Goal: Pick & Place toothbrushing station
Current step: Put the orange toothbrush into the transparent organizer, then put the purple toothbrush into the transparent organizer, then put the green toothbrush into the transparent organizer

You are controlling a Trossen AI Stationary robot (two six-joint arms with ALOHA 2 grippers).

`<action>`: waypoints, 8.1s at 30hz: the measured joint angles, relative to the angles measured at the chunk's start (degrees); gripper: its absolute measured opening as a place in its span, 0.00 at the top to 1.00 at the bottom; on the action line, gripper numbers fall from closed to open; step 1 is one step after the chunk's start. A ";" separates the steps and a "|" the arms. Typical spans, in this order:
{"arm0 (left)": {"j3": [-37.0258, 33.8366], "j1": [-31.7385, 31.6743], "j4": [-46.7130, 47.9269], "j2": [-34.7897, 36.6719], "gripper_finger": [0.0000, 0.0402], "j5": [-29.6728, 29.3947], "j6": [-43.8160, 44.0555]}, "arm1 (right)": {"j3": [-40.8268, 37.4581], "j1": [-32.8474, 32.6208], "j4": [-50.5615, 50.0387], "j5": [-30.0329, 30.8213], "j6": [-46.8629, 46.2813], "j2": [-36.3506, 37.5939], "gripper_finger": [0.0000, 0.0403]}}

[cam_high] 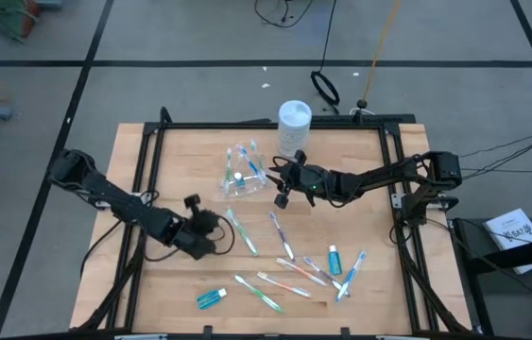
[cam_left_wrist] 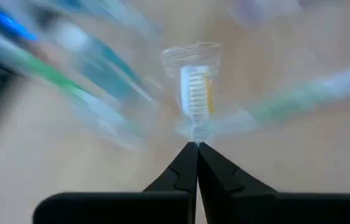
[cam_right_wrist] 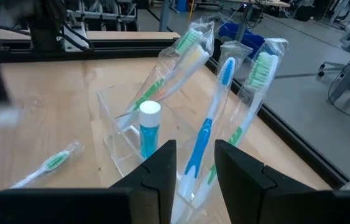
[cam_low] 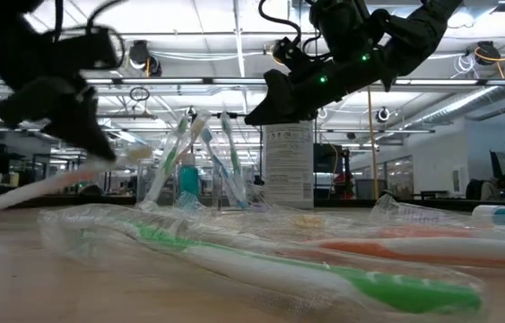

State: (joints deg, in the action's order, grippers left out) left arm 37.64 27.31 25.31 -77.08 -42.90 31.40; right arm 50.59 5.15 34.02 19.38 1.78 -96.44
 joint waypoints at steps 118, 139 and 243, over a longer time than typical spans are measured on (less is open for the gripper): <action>-8.38 -29.66 -30.23 9.37 0.59 2.89 -16.46 | 0.05 -6.45 -16.91 -22.67 -26.91 -8.71 0.60; -8.38 -31.59 -29.80 9.31 0.59 2.95 -15.98 | 0.08 -1.61 -9.27 -15.80 -7.59 -14.18 0.93; -8.35 -14.00 -27.39 -9.41 0.59 21.78 36.65 | -30.73 5.62 37.16 -7.52 1.68 6.84 0.72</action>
State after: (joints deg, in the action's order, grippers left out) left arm 29.28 13.32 -2.08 -86.49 -21.12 68.05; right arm 19.86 10.76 71.18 11.86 3.46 -89.60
